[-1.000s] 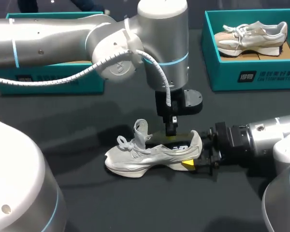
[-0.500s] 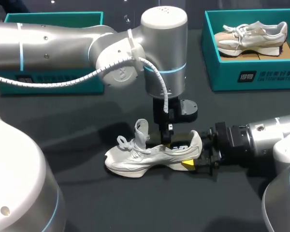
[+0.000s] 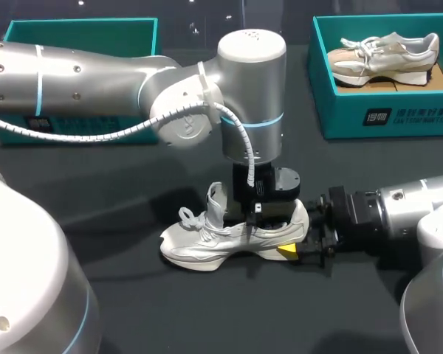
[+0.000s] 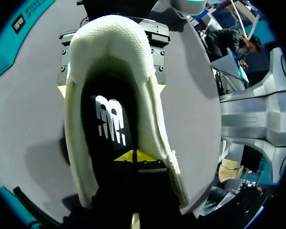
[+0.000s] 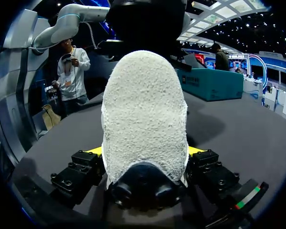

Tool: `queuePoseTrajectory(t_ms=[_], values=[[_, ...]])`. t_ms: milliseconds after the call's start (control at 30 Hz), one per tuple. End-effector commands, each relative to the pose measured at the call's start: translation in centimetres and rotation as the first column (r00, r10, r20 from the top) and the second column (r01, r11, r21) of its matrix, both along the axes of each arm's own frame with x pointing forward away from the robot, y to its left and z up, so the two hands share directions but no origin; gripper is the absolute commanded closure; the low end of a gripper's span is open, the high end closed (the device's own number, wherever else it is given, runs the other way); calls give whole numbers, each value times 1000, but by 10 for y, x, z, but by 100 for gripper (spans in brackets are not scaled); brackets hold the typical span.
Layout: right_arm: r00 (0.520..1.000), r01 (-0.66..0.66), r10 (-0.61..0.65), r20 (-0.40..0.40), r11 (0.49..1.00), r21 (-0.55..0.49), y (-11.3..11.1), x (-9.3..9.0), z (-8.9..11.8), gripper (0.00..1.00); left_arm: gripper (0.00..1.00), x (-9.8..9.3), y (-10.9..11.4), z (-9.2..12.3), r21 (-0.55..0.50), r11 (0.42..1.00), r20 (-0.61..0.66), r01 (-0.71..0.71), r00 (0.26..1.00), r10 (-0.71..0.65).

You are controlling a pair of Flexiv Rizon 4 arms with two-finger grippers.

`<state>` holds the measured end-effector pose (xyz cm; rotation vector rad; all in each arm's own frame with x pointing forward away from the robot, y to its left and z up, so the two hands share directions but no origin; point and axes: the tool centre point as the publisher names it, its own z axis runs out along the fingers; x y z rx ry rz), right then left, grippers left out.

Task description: Take the shoe out of the shoebox, open the shoe tongue, remove and reinsert the insole, then place the shoe into the shoebox

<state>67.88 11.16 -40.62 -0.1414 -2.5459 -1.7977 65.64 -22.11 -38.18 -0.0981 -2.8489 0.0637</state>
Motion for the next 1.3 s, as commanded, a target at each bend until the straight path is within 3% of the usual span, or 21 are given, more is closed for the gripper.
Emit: queuePoseTrajectory(t_ms=[33,133,233,567,867,1100,1267,1300], values=[[1000,0,0,0,1000,-4,0,0,1,100,96,-8,0,-4,-7,1000,20,4,1000,-3],[1000,0,0,0,1000,-4,0,0,1,100,69,-10,-1,-6,-9,1000,24,4,1000,-4],[1000,0,0,0,1000,-4,0,0,1,100,58,-11,-2,-10,-20,1000,40,2,999,-1],[1000,0,0,0,1000,-4,0,0,1,100,46,-11,-10,-30,-35,999,188,15,982,-9],[1000,0,0,0,1000,-4,0,0,1,100,58,13,-15,-51,-16,999,312,-50,948,53],[1000,0,0,0,1000,-4,0,0,1,100,67,39,-14,-53,-4,995,328,-102,940,98],[1000,0,0,0,1000,-4,0,0,1,100,88,44,-10,-48,-12,994,311,-113,944,111],[1000,0,0,0,1000,-4,0,0,1,100,99,44,-9,-47,-15,994,308,-113,945,112]])
